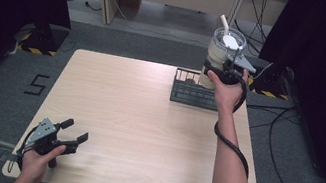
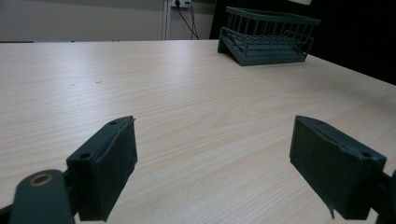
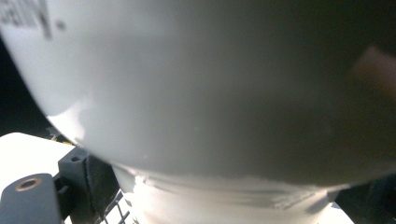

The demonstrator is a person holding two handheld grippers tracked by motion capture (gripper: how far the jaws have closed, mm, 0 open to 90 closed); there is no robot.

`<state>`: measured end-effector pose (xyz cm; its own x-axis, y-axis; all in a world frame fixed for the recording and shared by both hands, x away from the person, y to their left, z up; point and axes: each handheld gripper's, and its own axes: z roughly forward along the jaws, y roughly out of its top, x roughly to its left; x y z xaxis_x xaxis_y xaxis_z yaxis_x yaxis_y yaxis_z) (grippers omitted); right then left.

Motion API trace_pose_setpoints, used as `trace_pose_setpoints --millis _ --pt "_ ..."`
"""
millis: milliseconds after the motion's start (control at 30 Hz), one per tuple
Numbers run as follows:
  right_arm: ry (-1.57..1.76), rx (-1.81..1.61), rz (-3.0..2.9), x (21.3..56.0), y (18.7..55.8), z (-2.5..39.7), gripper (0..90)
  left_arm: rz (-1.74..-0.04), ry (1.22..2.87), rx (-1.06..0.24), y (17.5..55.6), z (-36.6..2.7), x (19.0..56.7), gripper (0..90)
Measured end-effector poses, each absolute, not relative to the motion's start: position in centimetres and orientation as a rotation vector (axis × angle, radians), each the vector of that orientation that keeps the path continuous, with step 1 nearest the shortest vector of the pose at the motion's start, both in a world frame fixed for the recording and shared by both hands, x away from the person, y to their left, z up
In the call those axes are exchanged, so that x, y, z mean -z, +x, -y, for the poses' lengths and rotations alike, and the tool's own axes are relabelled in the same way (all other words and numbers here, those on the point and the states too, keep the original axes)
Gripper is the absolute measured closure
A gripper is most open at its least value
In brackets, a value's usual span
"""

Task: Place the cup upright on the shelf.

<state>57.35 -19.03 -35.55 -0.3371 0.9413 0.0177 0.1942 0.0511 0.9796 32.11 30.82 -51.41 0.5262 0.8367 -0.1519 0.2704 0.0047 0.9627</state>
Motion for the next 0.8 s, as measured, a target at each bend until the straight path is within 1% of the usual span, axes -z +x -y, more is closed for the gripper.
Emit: trace_pose_setpoints --millis 400,800 --pt "1.220 -1.325 -1.621 37.1 59.5 19.1 10.3 -0.993 1.549 -0.576 32.2 -30.8 51.5 14.3" --pt "1.267 -1.300 -1.621 38.7 60.5 19.3 10.3 -0.994 1.546 -0.577 32.2 -30.8 51.5 14.4"
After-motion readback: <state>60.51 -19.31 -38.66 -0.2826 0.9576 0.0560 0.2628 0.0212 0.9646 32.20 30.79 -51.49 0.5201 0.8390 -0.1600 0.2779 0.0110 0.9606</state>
